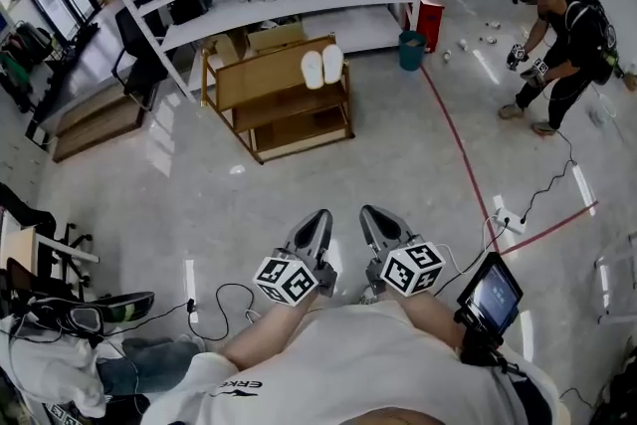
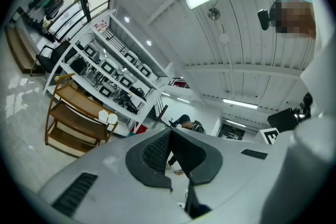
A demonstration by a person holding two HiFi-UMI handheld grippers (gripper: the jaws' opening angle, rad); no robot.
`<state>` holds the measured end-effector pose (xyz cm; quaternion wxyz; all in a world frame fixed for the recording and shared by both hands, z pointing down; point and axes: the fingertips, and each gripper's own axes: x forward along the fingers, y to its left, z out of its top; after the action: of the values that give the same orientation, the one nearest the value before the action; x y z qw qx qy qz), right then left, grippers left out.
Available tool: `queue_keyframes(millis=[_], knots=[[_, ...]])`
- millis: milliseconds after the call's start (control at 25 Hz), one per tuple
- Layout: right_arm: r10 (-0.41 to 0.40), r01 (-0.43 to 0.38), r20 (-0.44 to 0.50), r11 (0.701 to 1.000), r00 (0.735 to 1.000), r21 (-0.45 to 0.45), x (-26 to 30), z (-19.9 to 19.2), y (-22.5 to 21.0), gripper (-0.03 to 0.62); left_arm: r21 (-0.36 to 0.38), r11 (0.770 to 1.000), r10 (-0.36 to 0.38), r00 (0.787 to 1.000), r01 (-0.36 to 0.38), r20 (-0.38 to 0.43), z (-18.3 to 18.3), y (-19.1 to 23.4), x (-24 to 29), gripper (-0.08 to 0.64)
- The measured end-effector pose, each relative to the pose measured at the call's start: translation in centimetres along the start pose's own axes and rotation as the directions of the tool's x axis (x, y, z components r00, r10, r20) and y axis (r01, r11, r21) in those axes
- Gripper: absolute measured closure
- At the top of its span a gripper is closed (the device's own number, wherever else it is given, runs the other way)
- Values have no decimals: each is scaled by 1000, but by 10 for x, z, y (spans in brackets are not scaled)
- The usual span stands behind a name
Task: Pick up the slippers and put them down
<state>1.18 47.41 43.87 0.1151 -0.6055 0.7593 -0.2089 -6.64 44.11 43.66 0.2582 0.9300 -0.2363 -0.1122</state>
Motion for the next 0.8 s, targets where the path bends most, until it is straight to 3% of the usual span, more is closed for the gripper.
queue_keyframes(millis=[440,800], knots=[[17,-16,-33,999,999,29,18,20,-51,588,14,999,49,999,-49,-15,-3,6,53,563],[-1,2,-28,1000,1000,19,73,36,-74,588,14,999,30,999,-30,-12,20,50,96,563]])
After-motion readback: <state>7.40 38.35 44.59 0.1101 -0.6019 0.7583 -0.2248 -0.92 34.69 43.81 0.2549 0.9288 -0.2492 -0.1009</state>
